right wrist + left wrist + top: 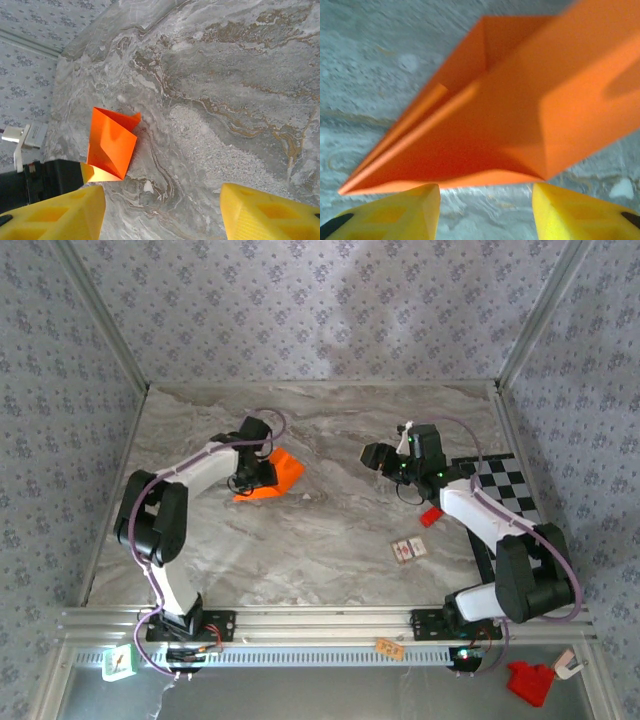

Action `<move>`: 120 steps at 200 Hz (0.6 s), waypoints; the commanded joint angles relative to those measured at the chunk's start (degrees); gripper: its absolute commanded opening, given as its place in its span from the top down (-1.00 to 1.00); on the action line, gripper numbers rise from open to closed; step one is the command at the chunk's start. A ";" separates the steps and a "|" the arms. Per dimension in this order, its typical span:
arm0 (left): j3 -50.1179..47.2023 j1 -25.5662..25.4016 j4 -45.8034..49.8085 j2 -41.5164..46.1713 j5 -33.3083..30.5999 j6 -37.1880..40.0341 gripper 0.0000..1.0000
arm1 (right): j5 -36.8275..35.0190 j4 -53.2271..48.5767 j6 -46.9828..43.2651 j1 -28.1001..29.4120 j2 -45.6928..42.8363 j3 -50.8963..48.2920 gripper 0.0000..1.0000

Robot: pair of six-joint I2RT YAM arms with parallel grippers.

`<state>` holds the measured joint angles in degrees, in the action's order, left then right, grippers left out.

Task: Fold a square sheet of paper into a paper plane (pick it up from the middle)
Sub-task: Turn over the paper at the center of the table, then move the paper to the center of the table.

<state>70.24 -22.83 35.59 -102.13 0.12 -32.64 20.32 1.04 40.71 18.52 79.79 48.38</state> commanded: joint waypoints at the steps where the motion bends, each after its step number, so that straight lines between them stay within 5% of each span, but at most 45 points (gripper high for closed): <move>1: 1.14 1.82 -3.18 -2.40 2.68 0.09 -0.06 | 0.25 0.50 0.43 0.51 1.14 2.02 -0.28; 120: 3.26 1.95 -5.77 -8.66 6.95 0.39 -0.06 | 0.95 0.58 0.64 1.94 4.35 2.77 -0.28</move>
<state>72.62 -20.29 30.11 -109.84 3.57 -32.60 20.62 1.06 40.71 19.88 82.67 49.25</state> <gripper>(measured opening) 0.540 0.637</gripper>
